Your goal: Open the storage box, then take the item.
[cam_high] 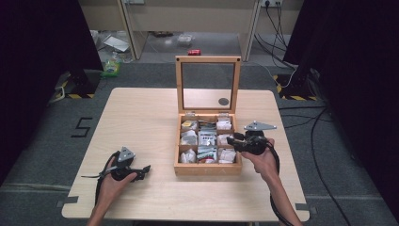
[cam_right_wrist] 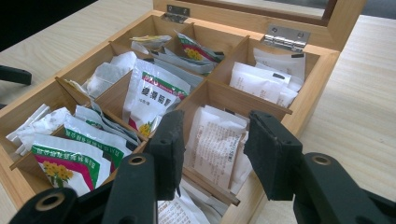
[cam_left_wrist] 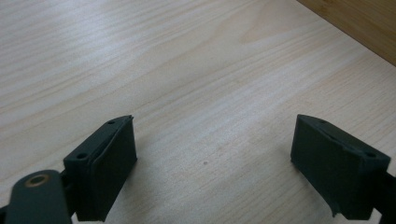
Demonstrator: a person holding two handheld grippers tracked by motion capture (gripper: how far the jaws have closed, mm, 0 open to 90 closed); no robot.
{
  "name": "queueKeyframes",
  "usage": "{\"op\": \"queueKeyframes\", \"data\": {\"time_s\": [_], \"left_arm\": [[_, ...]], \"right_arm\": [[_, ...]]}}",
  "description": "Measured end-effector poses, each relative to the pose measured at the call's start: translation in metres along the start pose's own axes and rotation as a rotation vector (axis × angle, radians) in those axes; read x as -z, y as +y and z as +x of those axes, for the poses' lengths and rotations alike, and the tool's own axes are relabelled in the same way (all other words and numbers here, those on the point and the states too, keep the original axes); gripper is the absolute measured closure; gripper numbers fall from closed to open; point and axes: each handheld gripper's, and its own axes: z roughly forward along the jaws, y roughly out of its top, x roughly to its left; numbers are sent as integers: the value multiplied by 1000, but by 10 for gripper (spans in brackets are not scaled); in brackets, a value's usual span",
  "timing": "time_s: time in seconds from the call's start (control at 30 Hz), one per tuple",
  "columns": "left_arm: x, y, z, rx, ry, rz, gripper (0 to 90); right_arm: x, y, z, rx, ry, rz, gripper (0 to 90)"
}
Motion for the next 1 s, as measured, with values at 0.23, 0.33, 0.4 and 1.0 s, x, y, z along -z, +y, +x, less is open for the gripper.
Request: {"op": "queueKeyframes", "data": {"time_s": [0.23,0.33,0.4,1.0], "left_arm": [[0,0,0,0,0,0,135],[0,0,0,0,0,0,135],[0,0,0,0,0,0,135],[0,0,0,0,0,0,136]], "right_arm": [[-6,2,1,5,-6,14,560],[-11,3,3,12,-8,29,553],[-13,4,3,18,-15,37,550],[-25,8,0,17,-50,75,531]]}}
